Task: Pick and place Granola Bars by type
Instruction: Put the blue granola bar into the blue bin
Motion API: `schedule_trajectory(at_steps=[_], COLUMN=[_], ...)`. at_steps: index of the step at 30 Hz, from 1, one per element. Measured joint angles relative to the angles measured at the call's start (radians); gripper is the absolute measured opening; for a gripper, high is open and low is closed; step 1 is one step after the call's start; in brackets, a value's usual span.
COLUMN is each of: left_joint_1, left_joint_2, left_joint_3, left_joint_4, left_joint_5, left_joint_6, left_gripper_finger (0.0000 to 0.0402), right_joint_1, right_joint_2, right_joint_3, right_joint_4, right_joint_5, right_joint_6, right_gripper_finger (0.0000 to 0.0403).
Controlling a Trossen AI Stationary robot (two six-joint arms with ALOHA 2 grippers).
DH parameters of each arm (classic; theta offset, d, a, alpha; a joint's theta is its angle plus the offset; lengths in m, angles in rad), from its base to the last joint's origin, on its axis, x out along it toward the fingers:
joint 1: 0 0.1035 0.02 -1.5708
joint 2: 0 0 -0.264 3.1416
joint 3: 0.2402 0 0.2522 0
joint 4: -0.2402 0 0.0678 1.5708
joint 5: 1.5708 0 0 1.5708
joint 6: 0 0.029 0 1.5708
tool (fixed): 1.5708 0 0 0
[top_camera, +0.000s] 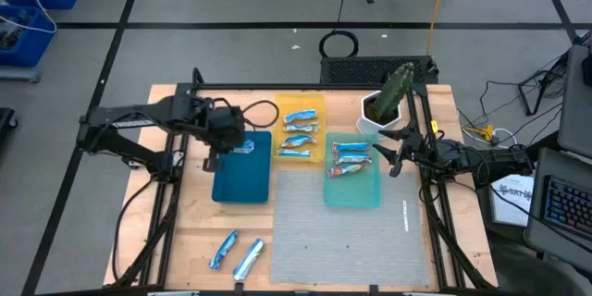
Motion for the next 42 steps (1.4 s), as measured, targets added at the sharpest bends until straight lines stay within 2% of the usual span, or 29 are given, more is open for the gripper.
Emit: schedule_trajectory(at_steps=[14,19,32,42], left_joint_1=[0.160,0.210,0.276,0.299], left_joint_2=[0.000,0.036,0.227,0.302], left_joint_3=[-0.335,-0.417,-0.442,-0.442], left_joint_4=[0.304,0.423,0.535,0.546], left_joint_5=[-0.002,0.005,0.039,0.049], left_joint_6=[0.167,0.206,0.282,0.288], left_gripper_finger=[0.0005,0.0005,0.0005,0.0009], right_joint_1=[0.000,0.000,0.000,0.000], right_joint_2=[0.000,0.000,0.000,0.000], right_joint_3=[0.000,0.000,0.000,0.000], right_joint_4=[0.000,0.000,0.000,0.000], right_joint_5=[0.000,0.000,0.000,0.000], right_joint_6=[0.000,0.000,0.000,0.000], right_gripper_finger=[0.0222,0.0222,0.0222,0.0222])
